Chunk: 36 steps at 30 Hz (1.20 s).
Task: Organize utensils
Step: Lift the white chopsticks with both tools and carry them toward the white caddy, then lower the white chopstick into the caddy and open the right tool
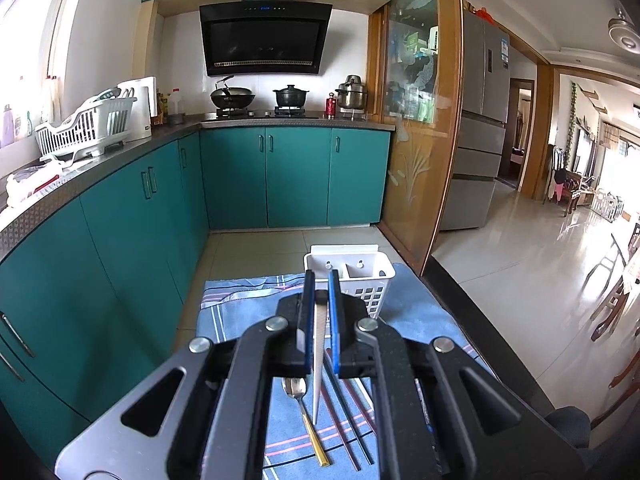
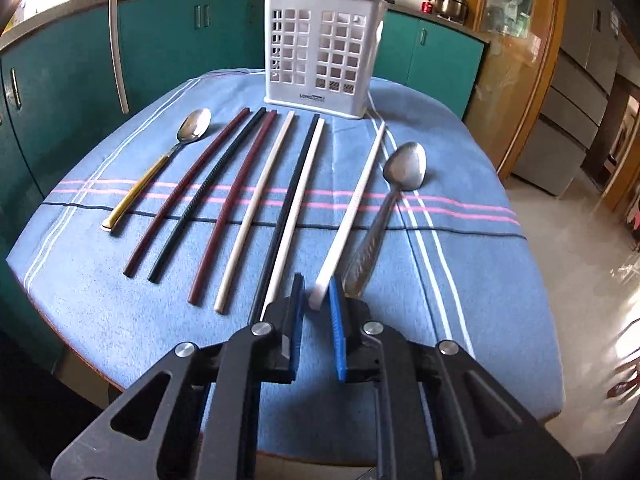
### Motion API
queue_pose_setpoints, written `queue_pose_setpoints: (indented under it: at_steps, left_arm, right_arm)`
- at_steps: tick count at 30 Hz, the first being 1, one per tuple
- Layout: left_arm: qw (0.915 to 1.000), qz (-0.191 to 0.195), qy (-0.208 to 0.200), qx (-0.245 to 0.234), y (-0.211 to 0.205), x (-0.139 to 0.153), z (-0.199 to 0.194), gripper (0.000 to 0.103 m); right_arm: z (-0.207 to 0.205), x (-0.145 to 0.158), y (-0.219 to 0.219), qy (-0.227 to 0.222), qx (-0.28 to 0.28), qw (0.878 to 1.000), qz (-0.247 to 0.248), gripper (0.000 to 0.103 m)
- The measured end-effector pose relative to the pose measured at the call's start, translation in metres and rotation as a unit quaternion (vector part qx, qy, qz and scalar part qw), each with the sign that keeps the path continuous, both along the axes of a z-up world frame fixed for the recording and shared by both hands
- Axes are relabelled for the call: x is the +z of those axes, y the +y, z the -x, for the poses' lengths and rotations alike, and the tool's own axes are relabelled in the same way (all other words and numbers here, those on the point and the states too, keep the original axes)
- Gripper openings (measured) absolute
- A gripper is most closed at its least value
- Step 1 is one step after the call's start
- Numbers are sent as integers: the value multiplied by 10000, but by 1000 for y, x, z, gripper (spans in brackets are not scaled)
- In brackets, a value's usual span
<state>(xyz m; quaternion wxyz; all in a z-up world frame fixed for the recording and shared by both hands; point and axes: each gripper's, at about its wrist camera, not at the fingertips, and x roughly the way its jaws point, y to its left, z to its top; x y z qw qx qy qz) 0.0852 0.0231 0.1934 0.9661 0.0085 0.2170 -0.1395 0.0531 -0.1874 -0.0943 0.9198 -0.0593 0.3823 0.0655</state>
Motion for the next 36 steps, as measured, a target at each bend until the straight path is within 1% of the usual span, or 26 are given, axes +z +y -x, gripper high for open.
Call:
queue_pose_setpoints:
  at_steps: [2,3,5,8,9,11,12,16,17,18,21,24,26,31,36]
  left_arm:
    - [10000,8,4,-2,1,0,0,6]
    - [10000,10,3,-1,1,0,0,6]
    - [10000,25,4,-5,2,0,0,6]
    - [10000,40,4,-11,4,-1,2,6]
    - [10000,49,3,-19,5,-1,3,6]
    - [10000,61,-3,-19,6,0,3,6]
    - [10000,79,-10,-24,7,0,4,6]
    - [9999,129,-30,-34,9,3,5,6]
    - [9999,140,-31,-29,10,3,4,6]
    - [9999,150,-33,-27,11,3,5,6]
    - [9998,189,-42,-23,13,3,6,6]
    - [9998,210,-41,-12,15,5,6,6]
    - [9998,214,-38,-8,16,5,6,6]
    - [9996,277,-48,13,23,7,8,6]
    - [9993,370,-49,46,30,9,9,6]
  right_arm:
    - [1,-1,-2,-24,-34,9999,-124,14]
    - [1,-1,-4,-25,-33,9998,-197,12]
    - [0,0,-3,-39,4,9998,-189,9]
    - [4,6,-5,-120,-9,9994,-316,8]
    - [9,14,-6,-283,-8,9990,-347,8]
    - [15,27,-8,-449,-15,9980,-434,8]
    - [21,41,-12,-650,-15,9965,-524,7]
    - [33,87,-25,-1182,-83,9907,-670,7]
    - [35,95,-27,-1263,-90,9897,-672,6]
    - [37,109,-30,-1411,-112,9874,-709,6]
    - [33,140,-38,-1635,-85,9835,-776,6]
    - [25,160,-44,-1694,-21,9813,-918,6]
    - [17,171,-45,-1712,62,9808,-930,6]
    - [7,200,-42,-1801,200,9798,-843,6]
    - [-1,241,-38,-2044,270,9758,-728,6]
